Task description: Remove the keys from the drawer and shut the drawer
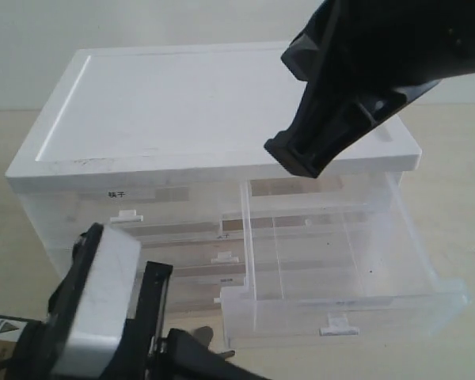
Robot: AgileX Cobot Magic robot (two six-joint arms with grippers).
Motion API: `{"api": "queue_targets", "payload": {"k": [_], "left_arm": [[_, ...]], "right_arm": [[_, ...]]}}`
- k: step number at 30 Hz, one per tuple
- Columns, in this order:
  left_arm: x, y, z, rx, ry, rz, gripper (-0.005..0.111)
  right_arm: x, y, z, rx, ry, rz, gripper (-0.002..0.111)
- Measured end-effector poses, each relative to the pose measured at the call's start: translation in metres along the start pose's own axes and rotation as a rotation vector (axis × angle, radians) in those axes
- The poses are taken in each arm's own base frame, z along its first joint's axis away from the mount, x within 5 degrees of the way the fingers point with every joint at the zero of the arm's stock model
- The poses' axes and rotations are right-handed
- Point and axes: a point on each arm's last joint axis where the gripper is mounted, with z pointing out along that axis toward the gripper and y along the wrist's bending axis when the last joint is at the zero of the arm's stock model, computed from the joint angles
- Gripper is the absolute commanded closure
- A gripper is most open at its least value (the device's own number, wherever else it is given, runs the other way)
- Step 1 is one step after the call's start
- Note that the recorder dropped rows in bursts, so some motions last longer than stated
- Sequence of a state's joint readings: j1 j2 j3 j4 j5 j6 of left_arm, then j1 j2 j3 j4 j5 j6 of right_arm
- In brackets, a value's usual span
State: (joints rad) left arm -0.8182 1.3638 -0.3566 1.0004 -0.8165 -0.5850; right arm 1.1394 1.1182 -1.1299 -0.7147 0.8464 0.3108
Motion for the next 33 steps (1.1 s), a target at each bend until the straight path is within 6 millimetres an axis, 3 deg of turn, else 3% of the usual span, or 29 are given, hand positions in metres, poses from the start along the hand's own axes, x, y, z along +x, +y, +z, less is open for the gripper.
{"api": "queue_targets", "payload": {"k": [12, 27, 33], "left_arm": [[-0.004, 0.024, 0.006, -0.237, -0.073, 0.032, 0.102], [-0.022, 0.041, 0.014, -0.316, -0.09, 0.084, 0.102], [-0.021, 0.041, 0.016, -0.301, -0.08, 0.093, 0.102]], "right_arm": [[0.001, 0.0, 0.0, 0.001, 0.008, 0.016, 0.108], [0.001, 0.002, 0.0, -0.018, 0.015, 0.034, 0.108], [0.005, -0.001, -0.004, -0.013, 0.041, 0.048, 0.108]]}}
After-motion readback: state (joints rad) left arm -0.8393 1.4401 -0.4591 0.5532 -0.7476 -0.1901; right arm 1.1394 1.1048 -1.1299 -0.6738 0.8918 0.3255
